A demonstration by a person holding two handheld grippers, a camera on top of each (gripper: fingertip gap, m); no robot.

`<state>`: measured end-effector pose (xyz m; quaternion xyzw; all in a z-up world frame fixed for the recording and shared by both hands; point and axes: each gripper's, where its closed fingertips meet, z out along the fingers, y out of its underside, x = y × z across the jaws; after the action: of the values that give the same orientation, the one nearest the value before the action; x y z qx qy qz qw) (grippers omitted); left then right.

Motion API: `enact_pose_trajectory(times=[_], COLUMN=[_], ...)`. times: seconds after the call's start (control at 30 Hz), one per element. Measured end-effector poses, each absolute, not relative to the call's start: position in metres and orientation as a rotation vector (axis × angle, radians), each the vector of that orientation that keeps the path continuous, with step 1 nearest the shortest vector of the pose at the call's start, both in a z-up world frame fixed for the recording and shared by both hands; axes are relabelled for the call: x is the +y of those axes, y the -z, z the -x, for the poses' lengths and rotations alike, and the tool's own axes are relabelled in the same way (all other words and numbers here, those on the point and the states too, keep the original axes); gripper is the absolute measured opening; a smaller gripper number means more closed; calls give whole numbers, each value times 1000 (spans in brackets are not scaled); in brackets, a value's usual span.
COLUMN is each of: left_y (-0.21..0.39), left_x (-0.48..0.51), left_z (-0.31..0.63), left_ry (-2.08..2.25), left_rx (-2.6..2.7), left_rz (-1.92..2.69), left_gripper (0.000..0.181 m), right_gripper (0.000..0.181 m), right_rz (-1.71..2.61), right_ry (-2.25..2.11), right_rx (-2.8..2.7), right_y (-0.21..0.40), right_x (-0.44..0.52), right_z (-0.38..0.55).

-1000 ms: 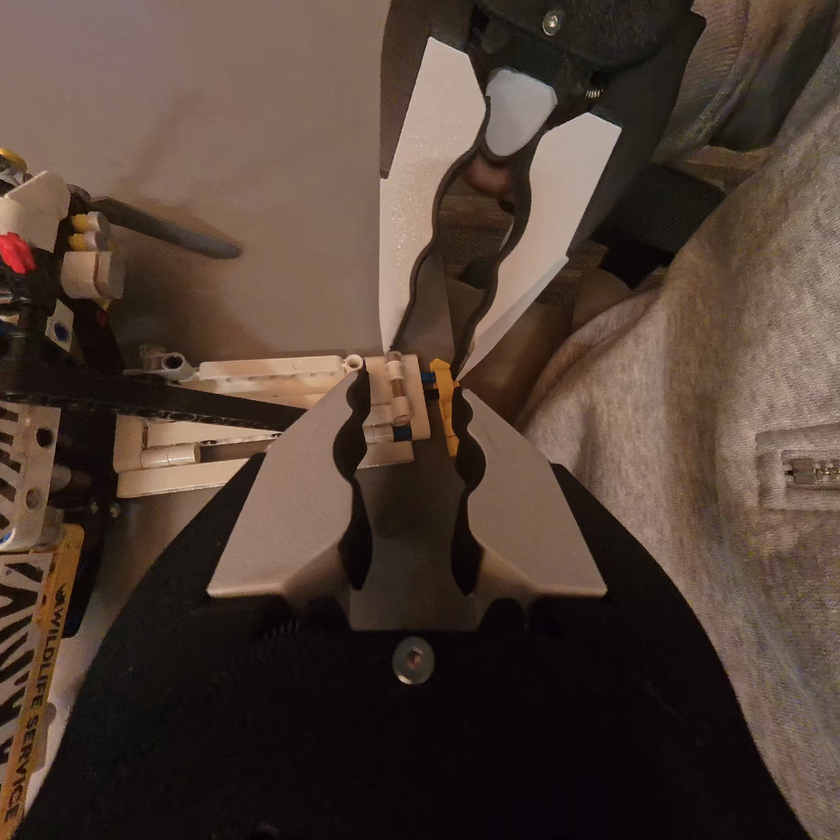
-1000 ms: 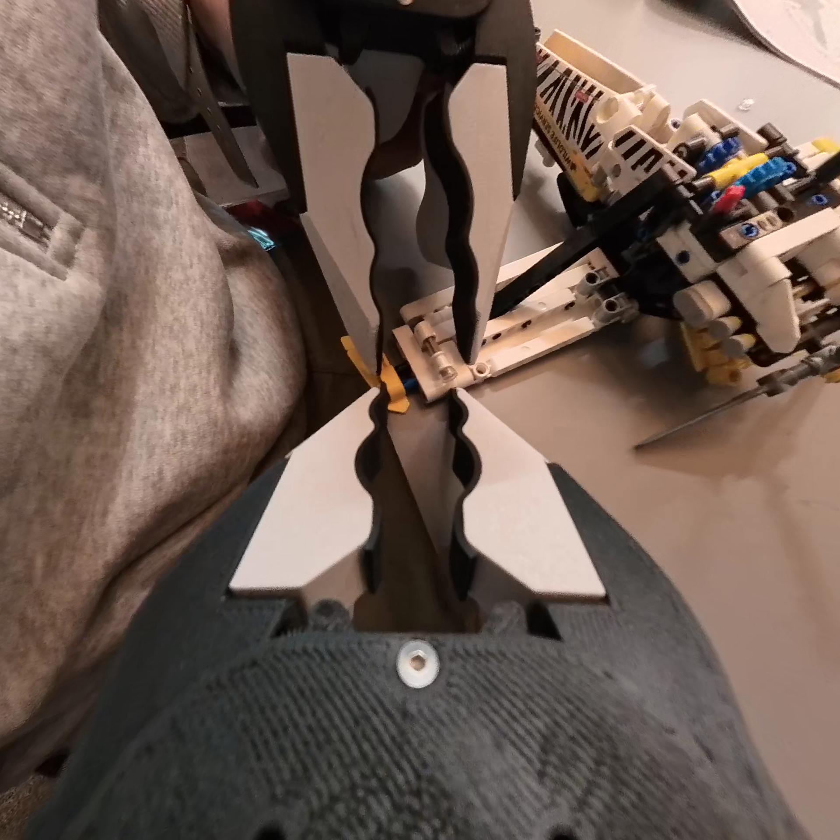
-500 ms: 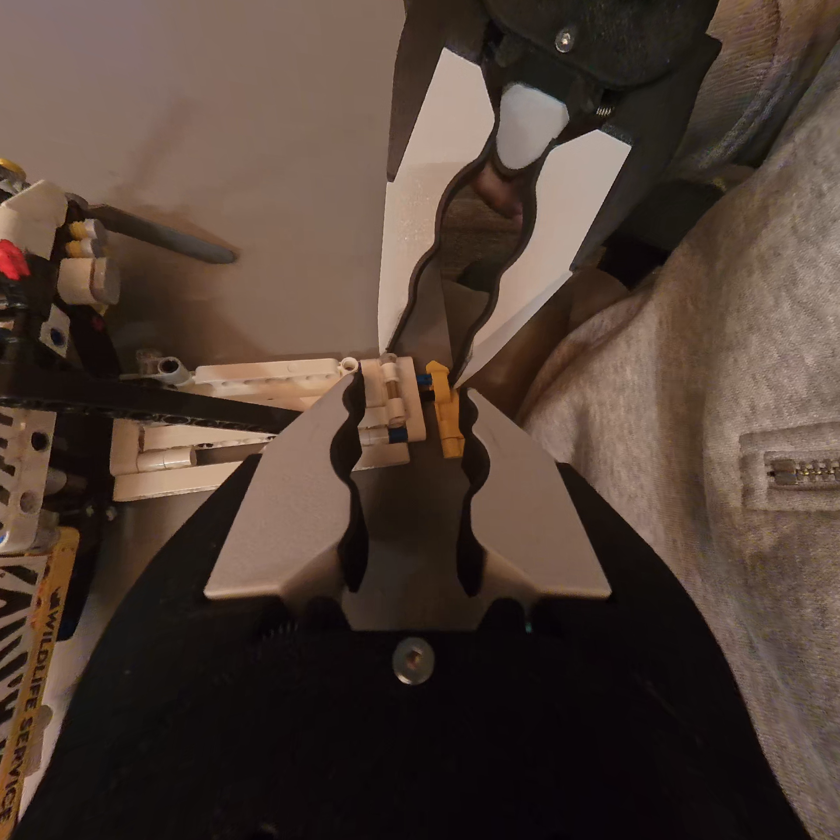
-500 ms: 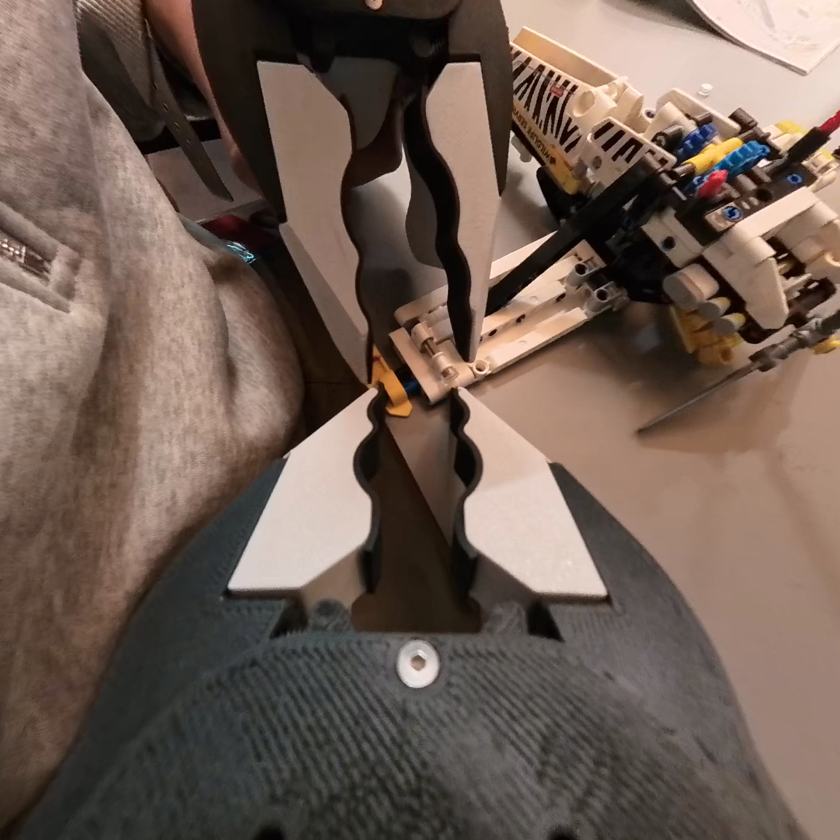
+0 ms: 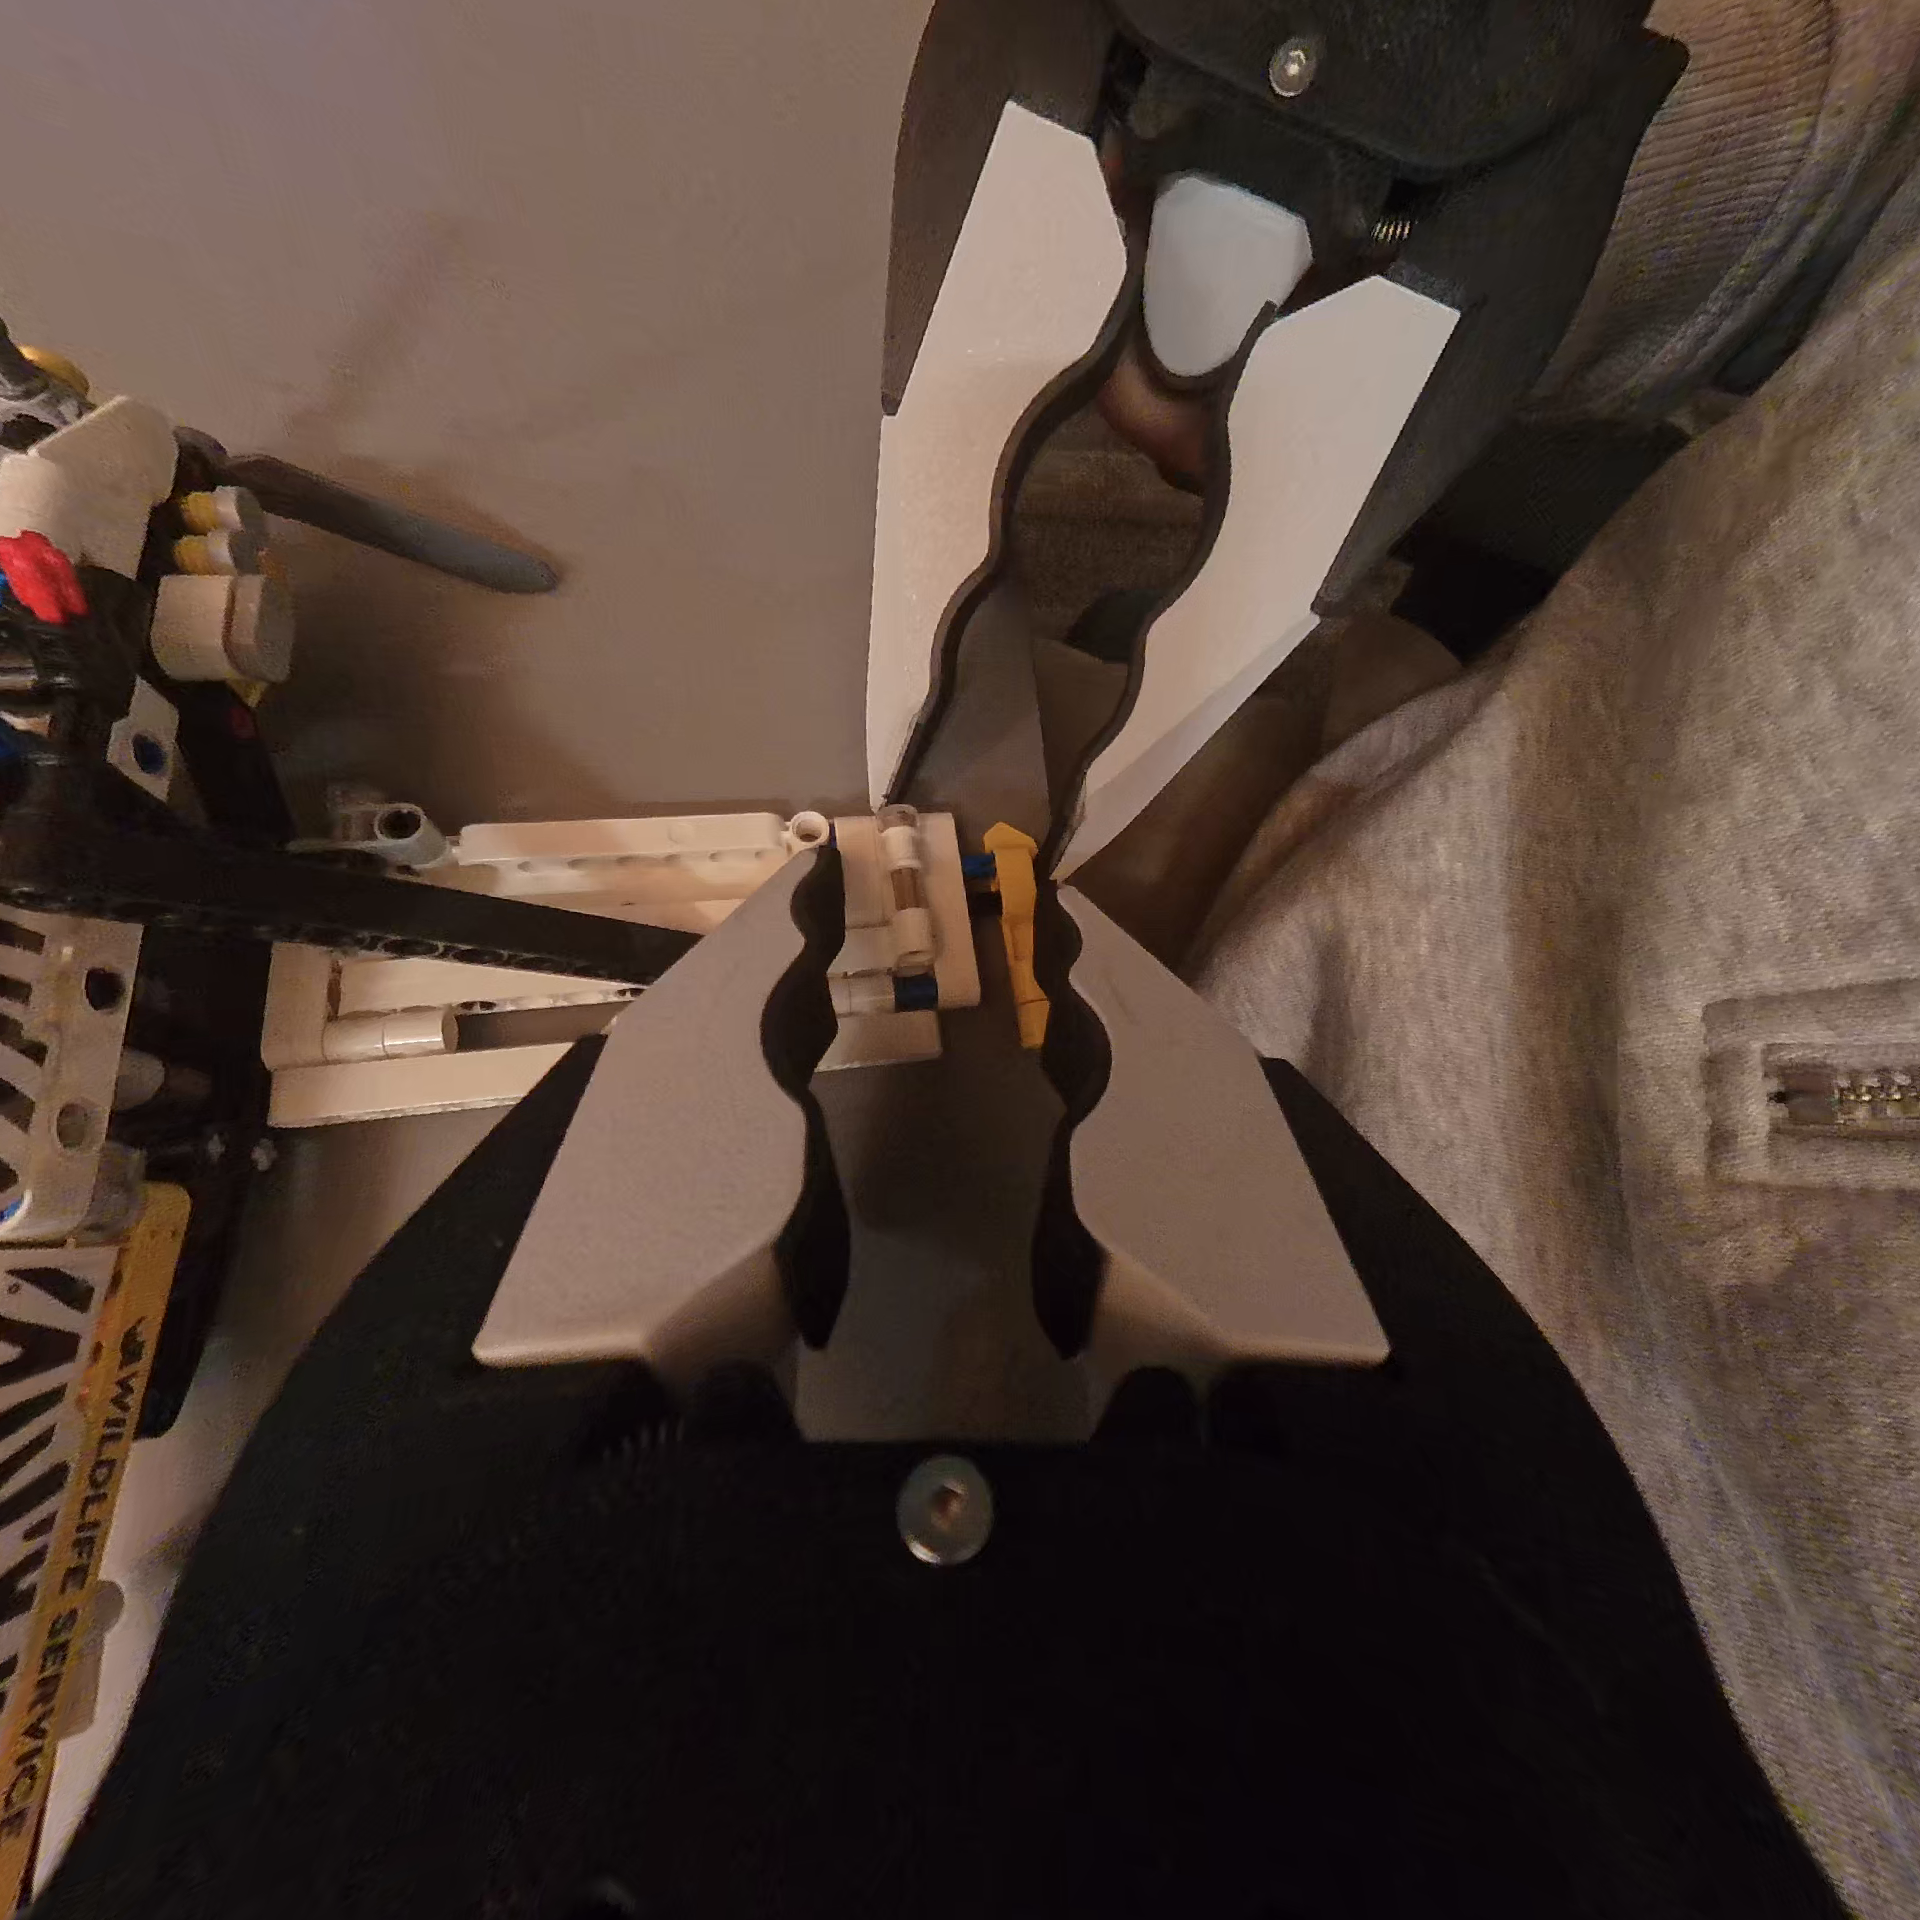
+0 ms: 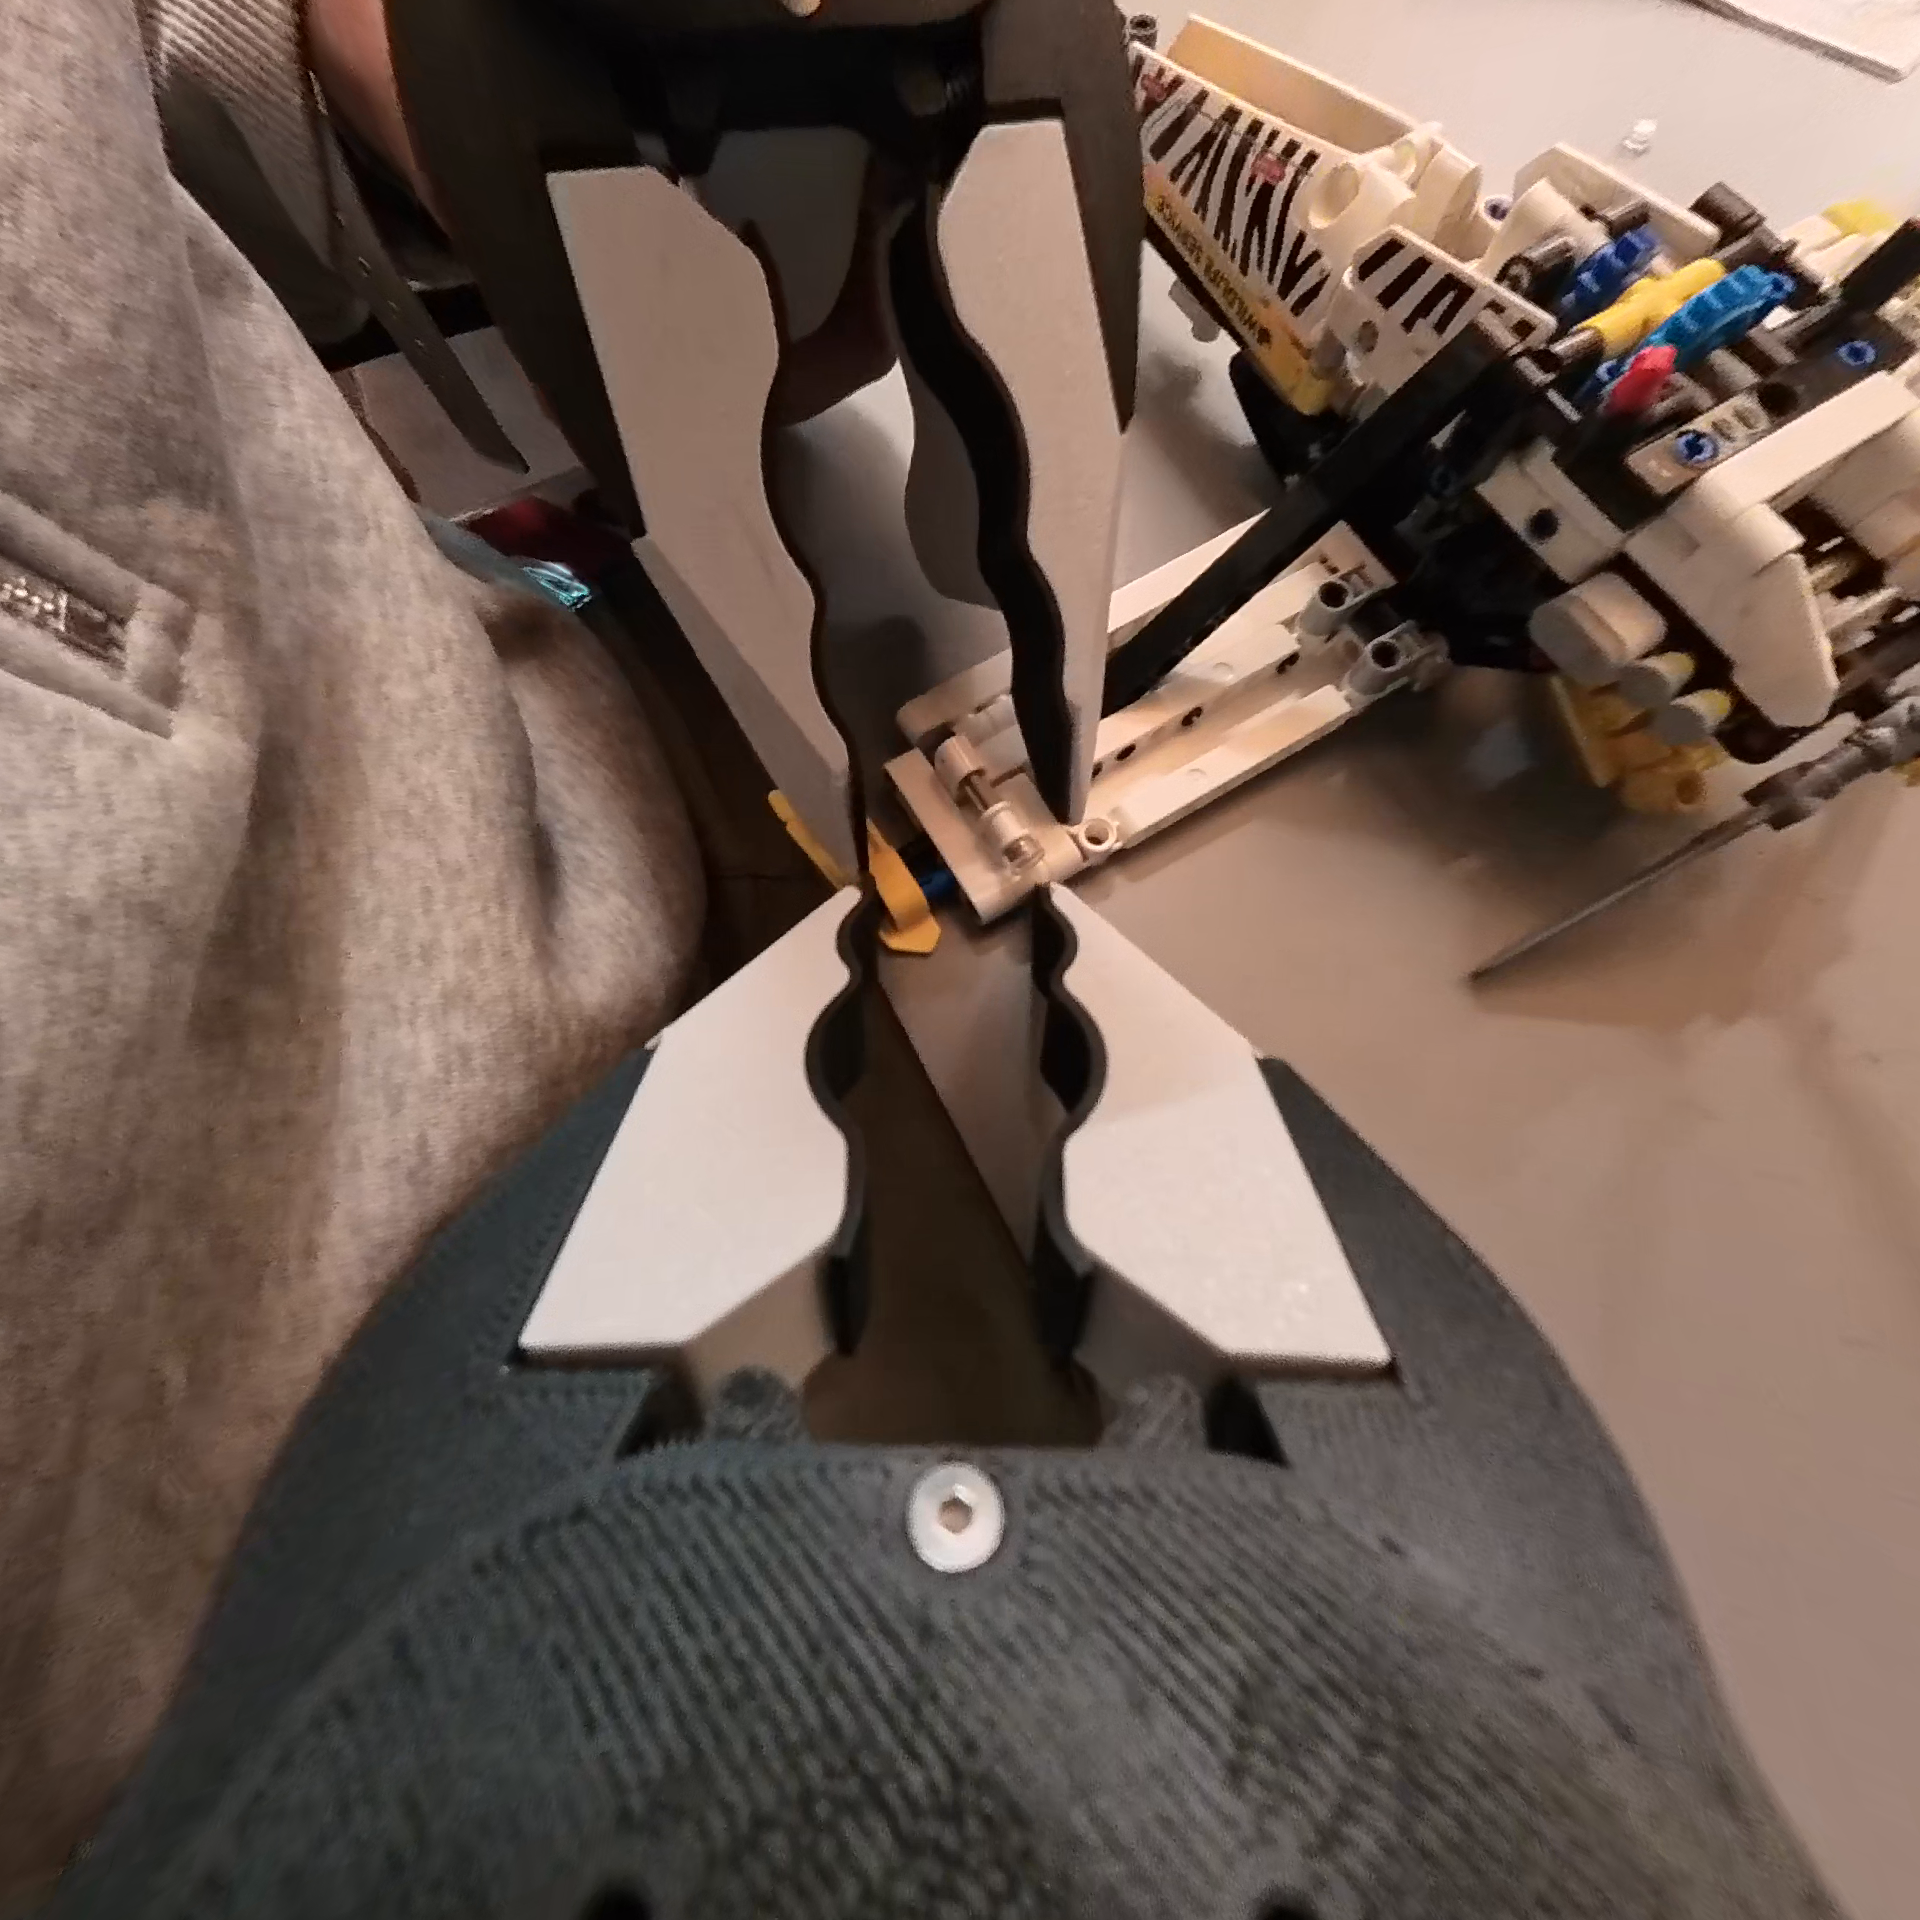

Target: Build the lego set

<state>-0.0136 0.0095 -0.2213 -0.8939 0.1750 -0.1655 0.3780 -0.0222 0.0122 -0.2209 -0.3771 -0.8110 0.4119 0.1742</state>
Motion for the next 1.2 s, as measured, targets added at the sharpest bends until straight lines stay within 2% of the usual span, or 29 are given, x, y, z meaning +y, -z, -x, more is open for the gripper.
enact_pose_trajectory(times=[0.63,0.67,0.7,0.73,0.77,0.9,1.0,1.2], left_y=[221,220,219,213,210,213,212,194], left_x=[9,9,15,16,15,22,21,14], left_z=[22,19,21,17,9,18,21,37], left_ry=[469,474,491,581,622,322,383,360], left_rx=[384,370,335,318,342,405,356,292], left_rz=[2293,2293,2269,2245,2221,2232,2237,2181], left_gripper=[35,35,29,8,0,0,0,4], right_gripper=[23,19,0,0,0,0,0,15], right_rz=[1142,1164,1167,1197,1193,1091,1169,1254], right_ry=[-1157,-1189,-1284,-1334,-1332,-1132,-1162,-1322], right_rx=[-2232,-2231,-2220,-2196,-2225,-2219,-2178,-2015], right_y=[220,218,212,210,214,215,215,195], right_x=[15,15,11,10,7,16,22,36], right_z=[22,21,20,21,20,25,23,9])
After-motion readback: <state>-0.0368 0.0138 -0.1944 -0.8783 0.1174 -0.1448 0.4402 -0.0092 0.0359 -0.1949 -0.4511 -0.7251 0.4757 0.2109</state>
